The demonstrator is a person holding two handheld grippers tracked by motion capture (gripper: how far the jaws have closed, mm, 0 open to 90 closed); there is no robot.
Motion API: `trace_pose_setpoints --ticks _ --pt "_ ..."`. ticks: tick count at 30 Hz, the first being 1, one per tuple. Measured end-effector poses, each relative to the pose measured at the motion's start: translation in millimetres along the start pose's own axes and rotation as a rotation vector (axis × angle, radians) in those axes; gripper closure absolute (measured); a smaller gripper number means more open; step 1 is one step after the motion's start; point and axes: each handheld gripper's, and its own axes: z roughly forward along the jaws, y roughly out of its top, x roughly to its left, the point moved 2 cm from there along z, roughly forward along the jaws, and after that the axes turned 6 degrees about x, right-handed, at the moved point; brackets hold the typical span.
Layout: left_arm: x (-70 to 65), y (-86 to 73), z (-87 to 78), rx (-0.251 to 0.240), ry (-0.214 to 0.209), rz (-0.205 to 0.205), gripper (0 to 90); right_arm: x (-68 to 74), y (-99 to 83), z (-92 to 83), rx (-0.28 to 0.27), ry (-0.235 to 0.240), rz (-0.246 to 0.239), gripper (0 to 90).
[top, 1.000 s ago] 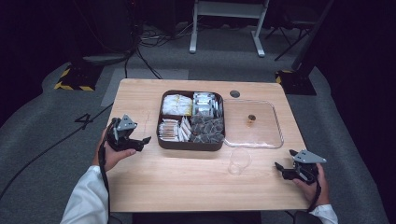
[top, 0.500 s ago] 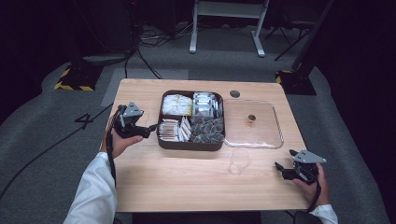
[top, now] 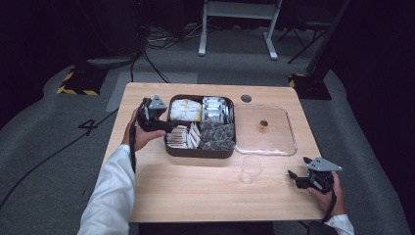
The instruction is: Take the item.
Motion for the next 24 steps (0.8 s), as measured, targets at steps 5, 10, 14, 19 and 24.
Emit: trace_pose_setpoints --ticks 5,10,14,19,24 --pt "0.3 7.8 16.7 0.018 -0.021 -0.001 26.7 0.1 0.0 0.0 0.0 0.0 -0.001 17.6" --pt "1.0 11.2 28.0 0.033 -0.021 -0.002 29.7 0.0 0.0 0.0 -0.001 -0.002 -0.003 17.6" --pt "6.3 12.0 39.3 0.061 -0.011 -0.008 31.1 0.0 0.0 0.0 -0.001 -0.002 -0.003 17.6" --pt "13.3 13.1 48.6 0.073 -0.006 -0.035 32.7 0.1 0.0 -0.1 -0.001 -0.002 -0.003 17.6" --pt "18.0 12.8 57.5 0.102 -0.003 -0.037 35.6 0.1 0.0 -0.1 -0.001 -0.002 -0.003 17.6"
